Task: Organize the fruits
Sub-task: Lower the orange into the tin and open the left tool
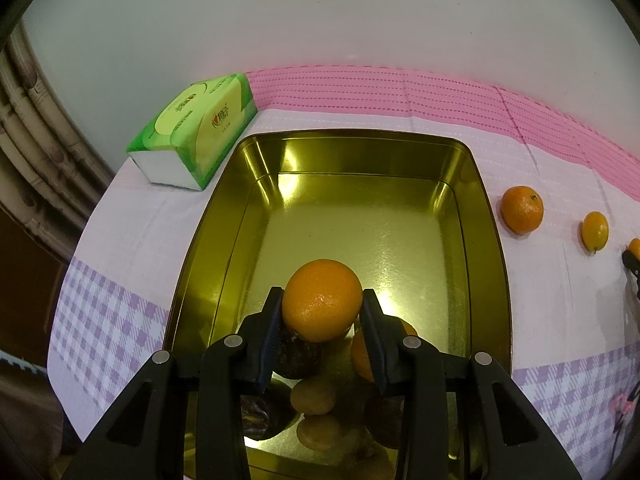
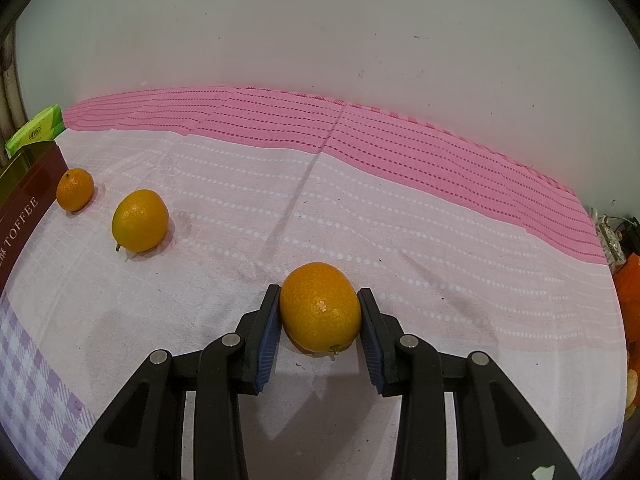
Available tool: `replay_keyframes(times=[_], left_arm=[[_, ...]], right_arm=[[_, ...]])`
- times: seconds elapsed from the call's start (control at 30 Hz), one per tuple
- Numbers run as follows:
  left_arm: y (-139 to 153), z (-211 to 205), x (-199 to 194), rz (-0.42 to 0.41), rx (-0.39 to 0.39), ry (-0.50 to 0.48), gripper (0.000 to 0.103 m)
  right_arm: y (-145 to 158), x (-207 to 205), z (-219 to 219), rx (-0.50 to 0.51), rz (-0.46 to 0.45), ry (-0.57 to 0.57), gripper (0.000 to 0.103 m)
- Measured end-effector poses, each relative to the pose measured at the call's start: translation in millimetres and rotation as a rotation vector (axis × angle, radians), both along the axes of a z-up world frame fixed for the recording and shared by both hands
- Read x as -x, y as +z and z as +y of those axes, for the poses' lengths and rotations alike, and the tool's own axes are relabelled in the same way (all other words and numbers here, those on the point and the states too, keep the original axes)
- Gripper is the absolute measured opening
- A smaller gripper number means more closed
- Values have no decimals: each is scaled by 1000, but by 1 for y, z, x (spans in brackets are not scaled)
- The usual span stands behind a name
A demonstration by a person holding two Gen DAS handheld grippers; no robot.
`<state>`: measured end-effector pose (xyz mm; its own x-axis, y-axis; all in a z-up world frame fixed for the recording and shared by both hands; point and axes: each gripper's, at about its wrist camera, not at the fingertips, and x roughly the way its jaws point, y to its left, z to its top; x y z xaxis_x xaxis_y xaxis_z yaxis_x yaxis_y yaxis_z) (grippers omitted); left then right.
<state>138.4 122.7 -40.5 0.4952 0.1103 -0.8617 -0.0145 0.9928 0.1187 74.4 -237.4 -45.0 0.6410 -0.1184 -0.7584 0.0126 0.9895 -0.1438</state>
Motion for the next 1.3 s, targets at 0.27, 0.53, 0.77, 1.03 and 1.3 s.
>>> replay_keyframes(times=[0.27,0.53,0.77,1.03,1.3], left_arm=[[0,1,1,6,6,5,41],[1,5,7,19,37,15,41],[12,4,18,-9,50,4,44],[28,6,32,-48,55,-13,53],[36,19,47,-66,54,4,58]], right_arm=[[0,1,-2,1,-1,1,35],[-1,1,1,5,-1,1,35],[-1,1,0,9,-1,1,35],[-1,0,1,11,-1,1,35],[-1,0,-1,-7,-1,1,35]])
